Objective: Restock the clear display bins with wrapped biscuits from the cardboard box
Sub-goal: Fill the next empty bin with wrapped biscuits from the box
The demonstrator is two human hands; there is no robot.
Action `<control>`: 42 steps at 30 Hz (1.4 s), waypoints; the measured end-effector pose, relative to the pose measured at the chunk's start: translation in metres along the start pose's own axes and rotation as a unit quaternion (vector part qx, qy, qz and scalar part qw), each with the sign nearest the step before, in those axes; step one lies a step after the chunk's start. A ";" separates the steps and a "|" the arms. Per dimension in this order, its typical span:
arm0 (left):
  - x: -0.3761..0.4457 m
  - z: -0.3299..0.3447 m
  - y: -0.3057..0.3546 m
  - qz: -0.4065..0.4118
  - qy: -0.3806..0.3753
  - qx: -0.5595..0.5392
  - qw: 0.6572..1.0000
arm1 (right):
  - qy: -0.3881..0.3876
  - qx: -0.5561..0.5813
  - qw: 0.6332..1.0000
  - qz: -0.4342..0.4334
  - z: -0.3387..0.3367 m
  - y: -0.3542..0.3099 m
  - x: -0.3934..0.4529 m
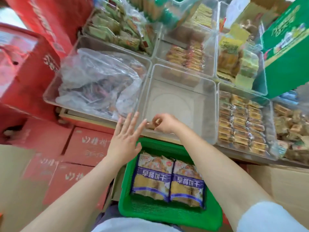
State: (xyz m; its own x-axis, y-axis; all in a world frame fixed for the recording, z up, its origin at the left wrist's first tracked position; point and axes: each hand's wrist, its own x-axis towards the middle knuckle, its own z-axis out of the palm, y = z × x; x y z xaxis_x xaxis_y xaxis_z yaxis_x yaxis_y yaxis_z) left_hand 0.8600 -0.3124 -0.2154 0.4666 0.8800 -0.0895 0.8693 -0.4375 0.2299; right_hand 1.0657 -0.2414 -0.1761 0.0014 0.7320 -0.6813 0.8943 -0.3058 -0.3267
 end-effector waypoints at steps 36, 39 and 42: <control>0.018 -0.088 0.333 0.190 -0.148 -0.144 0.960 | 0.432 0.298 0.850 0.047 -0.044 0.251 -0.330; 0.003 -0.085 0.426 0.241 -0.139 -0.163 0.947 | 0.503 0.312 0.804 0.053 -0.041 0.334 -0.379; -0.013 -0.074 0.516 0.253 -0.084 -0.206 0.941 | 0.515 0.310 0.795 0.083 -0.033 0.423 -0.421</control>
State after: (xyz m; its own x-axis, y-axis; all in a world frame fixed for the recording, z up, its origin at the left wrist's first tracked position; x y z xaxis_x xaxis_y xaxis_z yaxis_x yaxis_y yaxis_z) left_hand 1.2902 -0.5360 -0.0238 0.8534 0.5212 -0.0110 0.4072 -0.6533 0.6383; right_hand 1.4578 -0.6586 -0.0053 0.7469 0.6634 0.0447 0.4523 -0.4577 -0.7655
